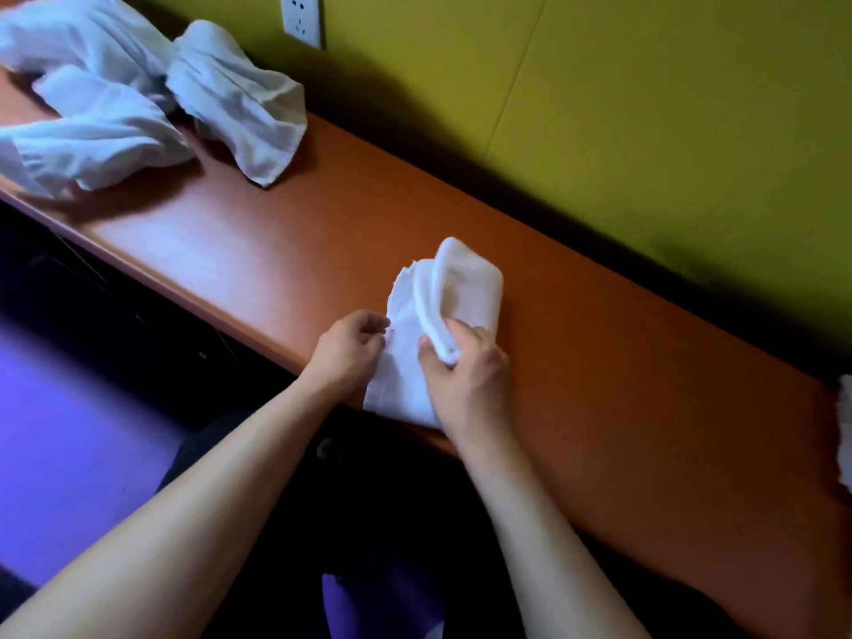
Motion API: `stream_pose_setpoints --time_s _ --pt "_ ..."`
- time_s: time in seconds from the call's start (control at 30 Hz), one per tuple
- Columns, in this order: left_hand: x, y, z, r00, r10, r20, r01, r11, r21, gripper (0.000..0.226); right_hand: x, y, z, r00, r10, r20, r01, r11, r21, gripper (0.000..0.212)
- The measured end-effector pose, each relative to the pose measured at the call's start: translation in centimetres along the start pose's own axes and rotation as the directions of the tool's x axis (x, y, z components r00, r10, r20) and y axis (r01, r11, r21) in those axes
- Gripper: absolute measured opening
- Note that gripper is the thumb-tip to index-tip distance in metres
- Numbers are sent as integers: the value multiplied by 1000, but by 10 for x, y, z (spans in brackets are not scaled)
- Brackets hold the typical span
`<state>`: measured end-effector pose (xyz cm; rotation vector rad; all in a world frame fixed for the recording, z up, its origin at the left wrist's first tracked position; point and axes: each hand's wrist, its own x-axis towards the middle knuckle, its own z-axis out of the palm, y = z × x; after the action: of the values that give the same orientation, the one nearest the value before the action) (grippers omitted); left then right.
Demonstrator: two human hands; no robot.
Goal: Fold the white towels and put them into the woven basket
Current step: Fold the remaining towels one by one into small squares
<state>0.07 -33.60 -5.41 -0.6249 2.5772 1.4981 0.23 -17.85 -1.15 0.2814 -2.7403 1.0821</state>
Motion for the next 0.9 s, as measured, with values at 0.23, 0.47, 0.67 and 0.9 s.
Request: stream_pose_setpoints --time_s 0.23,0.47,0.67,0.9 --pt "-1 -2 -3 995 -103 -2 102 980 -169 30 -20 -11 23 884 82 461 29 973 -229 40" --pt "-15 -3 10 954 267 -135 -216 927 305 56 11 13 -24 905 133 404 -211 966 153 17" --pt "-53 12 13 826 564 -7 -465 688 556 35 69 52 -29 954 -139 266 187 968 -167 32" --pt "-60 -2 26 879 469 88 -456 771 444 31 68 69 2 875 -61 481 250 907 -339 58"
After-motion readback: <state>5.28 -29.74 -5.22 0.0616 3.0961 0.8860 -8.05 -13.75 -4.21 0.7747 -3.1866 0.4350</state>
